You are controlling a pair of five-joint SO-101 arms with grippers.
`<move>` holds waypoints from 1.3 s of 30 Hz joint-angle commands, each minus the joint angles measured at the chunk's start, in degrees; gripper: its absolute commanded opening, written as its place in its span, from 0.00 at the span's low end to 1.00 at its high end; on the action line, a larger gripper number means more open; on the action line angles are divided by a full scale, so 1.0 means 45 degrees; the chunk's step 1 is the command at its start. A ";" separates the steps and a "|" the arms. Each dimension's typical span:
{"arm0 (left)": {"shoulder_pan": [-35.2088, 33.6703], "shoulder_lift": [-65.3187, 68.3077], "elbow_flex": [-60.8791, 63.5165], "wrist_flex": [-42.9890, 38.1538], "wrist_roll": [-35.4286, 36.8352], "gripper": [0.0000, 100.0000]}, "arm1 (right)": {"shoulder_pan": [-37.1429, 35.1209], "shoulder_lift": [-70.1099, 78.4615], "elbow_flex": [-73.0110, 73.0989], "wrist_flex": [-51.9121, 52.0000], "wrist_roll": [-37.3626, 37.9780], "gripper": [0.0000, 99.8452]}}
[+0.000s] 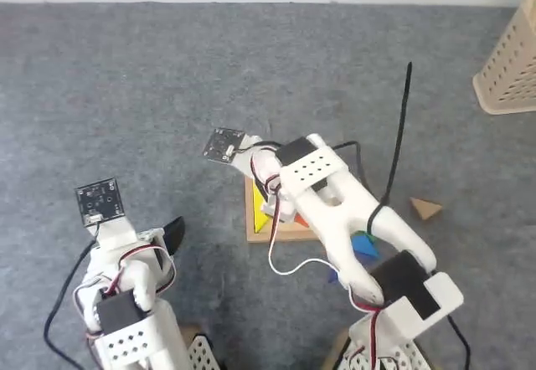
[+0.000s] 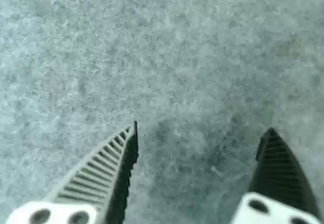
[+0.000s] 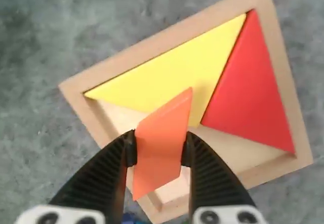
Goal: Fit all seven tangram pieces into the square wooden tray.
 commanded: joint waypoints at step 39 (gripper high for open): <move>0.0020 -0.0156 -0.0166 -0.0020 -0.0020 0.35 | 0.3819 0.1573 -0.3009 -0.0694 -0.7131 0.19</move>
